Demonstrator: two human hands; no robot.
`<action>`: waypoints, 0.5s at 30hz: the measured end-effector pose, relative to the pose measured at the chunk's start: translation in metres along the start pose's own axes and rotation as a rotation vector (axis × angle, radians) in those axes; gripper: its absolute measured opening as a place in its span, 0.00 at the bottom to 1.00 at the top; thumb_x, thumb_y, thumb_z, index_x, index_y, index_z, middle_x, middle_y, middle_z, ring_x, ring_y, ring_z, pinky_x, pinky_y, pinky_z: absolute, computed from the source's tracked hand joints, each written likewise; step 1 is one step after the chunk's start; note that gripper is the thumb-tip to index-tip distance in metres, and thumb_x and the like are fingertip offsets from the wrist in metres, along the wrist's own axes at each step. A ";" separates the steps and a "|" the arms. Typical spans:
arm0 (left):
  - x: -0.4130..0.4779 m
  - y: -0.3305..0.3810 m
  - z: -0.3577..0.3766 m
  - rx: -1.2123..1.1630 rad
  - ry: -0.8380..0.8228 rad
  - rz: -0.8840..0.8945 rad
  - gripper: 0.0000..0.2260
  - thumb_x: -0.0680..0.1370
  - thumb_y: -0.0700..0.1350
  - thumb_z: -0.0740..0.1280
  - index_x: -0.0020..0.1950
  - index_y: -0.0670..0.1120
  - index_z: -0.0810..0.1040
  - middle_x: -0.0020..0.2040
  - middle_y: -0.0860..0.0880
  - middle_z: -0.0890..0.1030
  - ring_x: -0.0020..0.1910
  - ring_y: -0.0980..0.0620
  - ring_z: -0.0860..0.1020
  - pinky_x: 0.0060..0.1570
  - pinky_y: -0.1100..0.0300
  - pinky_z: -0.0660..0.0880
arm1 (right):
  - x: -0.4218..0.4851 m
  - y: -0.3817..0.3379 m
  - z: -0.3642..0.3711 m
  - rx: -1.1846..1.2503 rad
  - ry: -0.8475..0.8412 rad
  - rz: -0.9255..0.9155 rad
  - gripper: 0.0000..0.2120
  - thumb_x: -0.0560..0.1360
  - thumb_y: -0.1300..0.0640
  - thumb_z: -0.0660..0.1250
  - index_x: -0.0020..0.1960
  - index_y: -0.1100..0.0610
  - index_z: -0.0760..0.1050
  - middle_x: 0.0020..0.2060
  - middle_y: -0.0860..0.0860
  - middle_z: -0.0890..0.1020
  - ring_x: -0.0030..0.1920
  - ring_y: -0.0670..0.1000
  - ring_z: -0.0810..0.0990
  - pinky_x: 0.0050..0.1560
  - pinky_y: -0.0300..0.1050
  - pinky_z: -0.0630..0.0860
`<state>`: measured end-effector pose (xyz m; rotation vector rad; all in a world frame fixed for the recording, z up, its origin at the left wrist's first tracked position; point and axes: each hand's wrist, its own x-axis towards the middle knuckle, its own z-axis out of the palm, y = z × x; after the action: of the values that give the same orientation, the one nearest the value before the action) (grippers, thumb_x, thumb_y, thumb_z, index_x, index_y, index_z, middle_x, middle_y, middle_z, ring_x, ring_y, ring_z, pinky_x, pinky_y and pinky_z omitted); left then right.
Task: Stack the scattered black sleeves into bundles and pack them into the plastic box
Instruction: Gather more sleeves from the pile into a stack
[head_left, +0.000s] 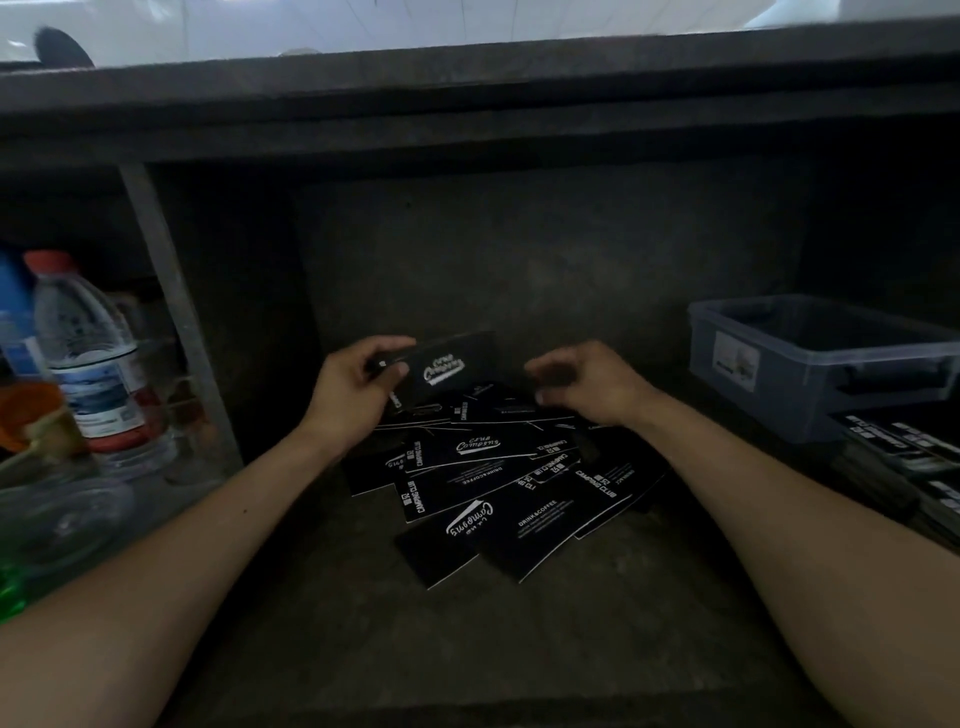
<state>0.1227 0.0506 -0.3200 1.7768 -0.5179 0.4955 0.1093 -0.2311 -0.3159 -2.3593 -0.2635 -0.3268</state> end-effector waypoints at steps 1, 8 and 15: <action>0.001 -0.004 -0.002 0.005 0.008 -0.034 0.14 0.80 0.33 0.66 0.56 0.51 0.81 0.49 0.55 0.84 0.45 0.62 0.83 0.46 0.71 0.77 | -0.001 0.004 -0.002 -0.146 -0.109 0.010 0.17 0.72 0.59 0.75 0.60 0.50 0.81 0.60 0.49 0.82 0.60 0.47 0.79 0.68 0.45 0.72; -0.002 -0.017 -0.002 0.084 -0.180 -0.156 0.17 0.81 0.32 0.61 0.56 0.54 0.80 0.56 0.48 0.83 0.48 0.60 0.81 0.47 0.73 0.77 | -0.014 -0.006 -0.020 -0.315 -0.281 0.040 0.17 0.72 0.54 0.75 0.60 0.45 0.81 0.55 0.45 0.83 0.55 0.46 0.80 0.62 0.40 0.74; -0.004 -0.011 -0.001 0.053 -0.284 -0.155 0.19 0.80 0.30 0.62 0.62 0.52 0.78 0.55 0.53 0.81 0.52 0.60 0.80 0.51 0.71 0.78 | -0.022 -0.009 -0.027 -0.228 -0.279 0.027 0.16 0.67 0.55 0.79 0.53 0.45 0.84 0.44 0.41 0.84 0.47 0.43 0.81 0.51 0.36 0.76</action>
<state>0.1257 0.0549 -0.3305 1.9329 -0.5612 0.1500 0.0818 -0.2457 -0.2975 -2.6318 -0.3409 -0.0130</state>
